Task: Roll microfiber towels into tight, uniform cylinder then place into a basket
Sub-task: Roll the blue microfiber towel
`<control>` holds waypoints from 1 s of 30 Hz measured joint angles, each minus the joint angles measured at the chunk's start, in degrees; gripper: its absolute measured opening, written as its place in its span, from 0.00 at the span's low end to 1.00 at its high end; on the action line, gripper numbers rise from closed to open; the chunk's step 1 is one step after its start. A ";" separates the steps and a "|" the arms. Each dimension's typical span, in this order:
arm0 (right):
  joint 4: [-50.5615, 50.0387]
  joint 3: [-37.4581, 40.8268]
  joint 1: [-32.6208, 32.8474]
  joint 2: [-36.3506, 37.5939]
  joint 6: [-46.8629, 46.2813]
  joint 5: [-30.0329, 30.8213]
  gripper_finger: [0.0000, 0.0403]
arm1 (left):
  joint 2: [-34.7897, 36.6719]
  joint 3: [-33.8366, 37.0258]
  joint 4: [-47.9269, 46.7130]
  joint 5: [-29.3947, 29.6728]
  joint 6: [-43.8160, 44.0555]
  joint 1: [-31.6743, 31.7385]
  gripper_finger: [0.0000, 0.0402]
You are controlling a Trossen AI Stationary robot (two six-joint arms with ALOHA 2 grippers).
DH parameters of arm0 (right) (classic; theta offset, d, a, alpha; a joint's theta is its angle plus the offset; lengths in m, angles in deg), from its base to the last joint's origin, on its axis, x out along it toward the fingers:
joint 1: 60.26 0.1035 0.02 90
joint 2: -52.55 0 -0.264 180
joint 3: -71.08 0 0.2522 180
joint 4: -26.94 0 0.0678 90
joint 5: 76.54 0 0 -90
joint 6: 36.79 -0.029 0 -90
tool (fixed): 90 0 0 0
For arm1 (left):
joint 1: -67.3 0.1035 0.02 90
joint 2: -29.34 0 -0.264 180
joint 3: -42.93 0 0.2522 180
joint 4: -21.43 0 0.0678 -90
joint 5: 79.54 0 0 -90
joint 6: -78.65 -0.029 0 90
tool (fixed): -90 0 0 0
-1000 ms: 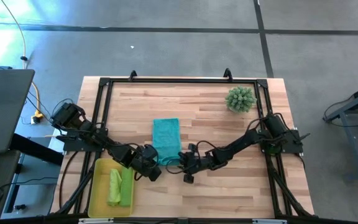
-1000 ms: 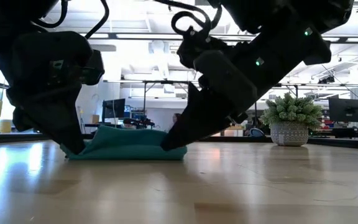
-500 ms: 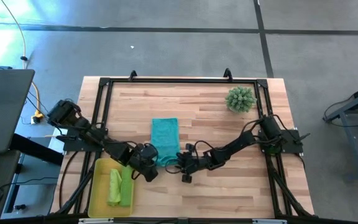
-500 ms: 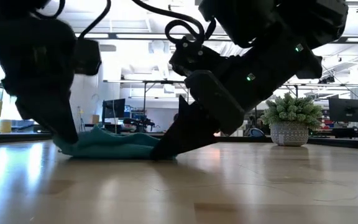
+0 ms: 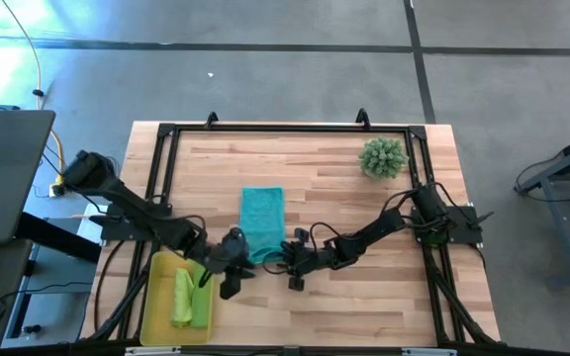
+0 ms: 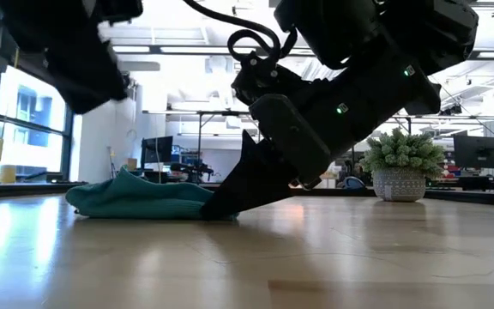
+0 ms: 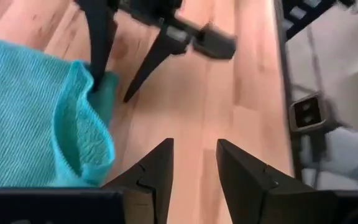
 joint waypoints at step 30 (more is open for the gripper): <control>0.50 0.08 0.04 -0.04 -2.63 0.54 0.35 | -11.98 0.06 -12.49 12.33 3.42 -0.99 0.14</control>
